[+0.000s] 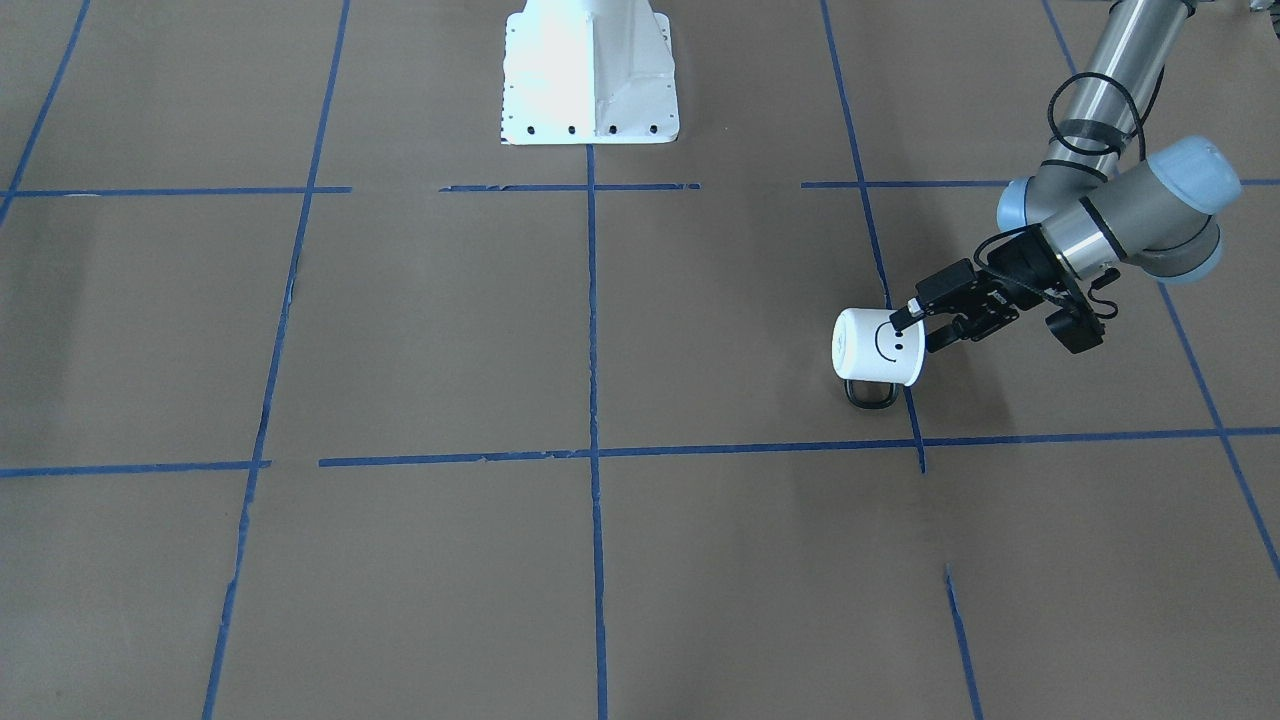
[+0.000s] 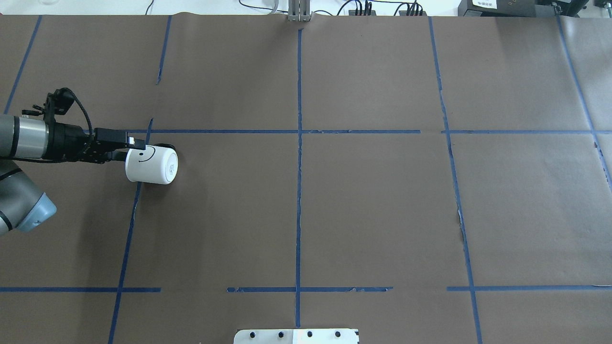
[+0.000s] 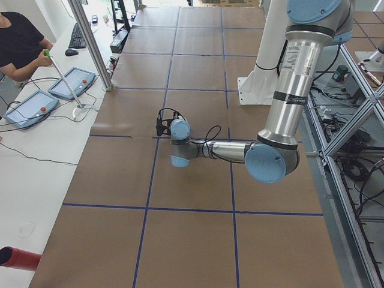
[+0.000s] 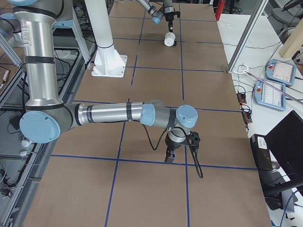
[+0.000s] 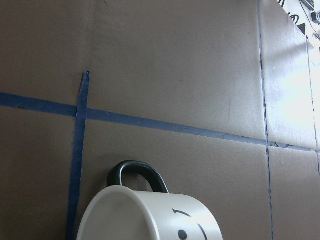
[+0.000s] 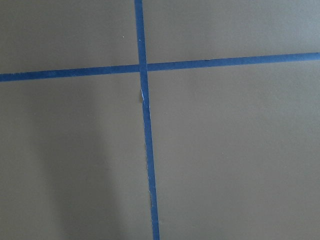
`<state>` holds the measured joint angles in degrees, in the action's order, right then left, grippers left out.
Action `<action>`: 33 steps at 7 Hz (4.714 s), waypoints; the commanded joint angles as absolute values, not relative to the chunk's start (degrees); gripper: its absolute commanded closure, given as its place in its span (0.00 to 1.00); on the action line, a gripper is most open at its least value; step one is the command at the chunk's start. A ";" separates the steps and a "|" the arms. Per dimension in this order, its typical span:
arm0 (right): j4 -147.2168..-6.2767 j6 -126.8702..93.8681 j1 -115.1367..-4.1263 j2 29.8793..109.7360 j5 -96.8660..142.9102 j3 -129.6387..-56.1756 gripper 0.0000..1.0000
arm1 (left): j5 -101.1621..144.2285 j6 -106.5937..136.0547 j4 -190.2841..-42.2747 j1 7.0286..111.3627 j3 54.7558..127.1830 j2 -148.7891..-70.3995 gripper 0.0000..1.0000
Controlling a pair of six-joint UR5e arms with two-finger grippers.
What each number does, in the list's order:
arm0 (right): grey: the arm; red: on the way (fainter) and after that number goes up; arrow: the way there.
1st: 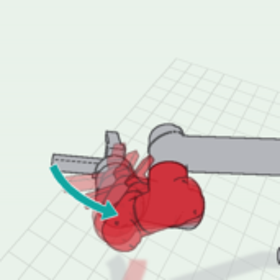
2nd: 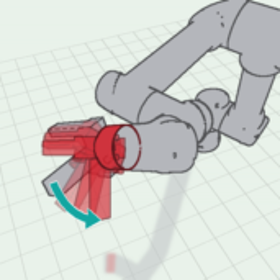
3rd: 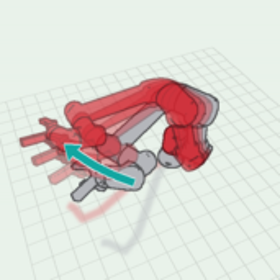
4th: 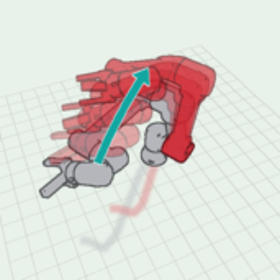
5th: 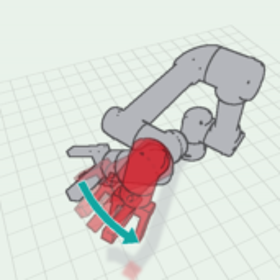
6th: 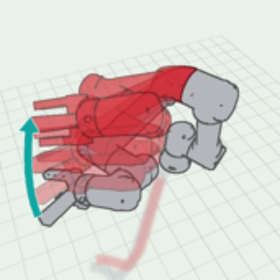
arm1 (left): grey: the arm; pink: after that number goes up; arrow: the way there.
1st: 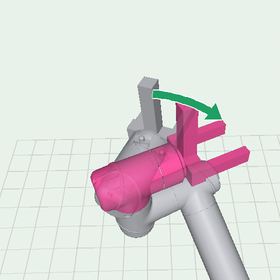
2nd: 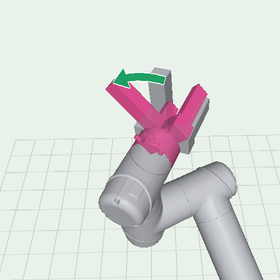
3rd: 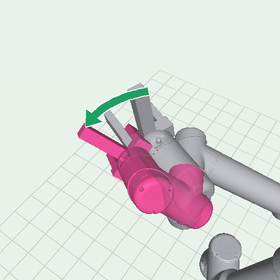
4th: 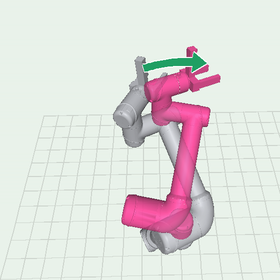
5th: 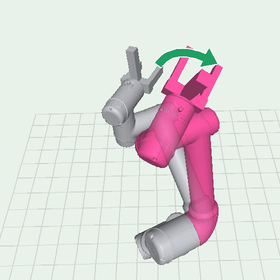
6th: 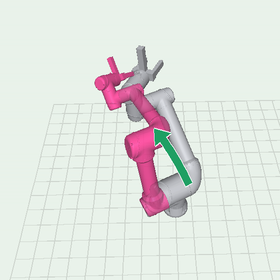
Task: Flip mug
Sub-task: 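Reach the left gripper toward the white mug lying on its side, then close the left gripper on the mug's bottom end, then lift the mug with the left gripper and carry it toward the table center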
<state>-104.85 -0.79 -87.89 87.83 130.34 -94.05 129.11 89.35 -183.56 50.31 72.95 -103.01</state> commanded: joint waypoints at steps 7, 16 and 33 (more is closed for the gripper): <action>-104.85 -0.79 -87.89 87.89 130.34 -94.04 0.00 | 129.11 90.08 -183.34 49.13 72.60 -104.15 0.49; -104.85 -0.79 -87.89 87.80 130.34 -94.04 0.00 | 129.11 92.81 -183.16 48.69 73.48 -105.82 0.73; -104.85 -0.79 -87.89 87.80 130.34 -94.13 0.00 | 115.78 77.03 -107.89 39.92 90.97 -134.98 1.00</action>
<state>-104.85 -0.79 -87.89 87.80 130.34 -94.06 119.26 82.02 -114.92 42.07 90.99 -132.22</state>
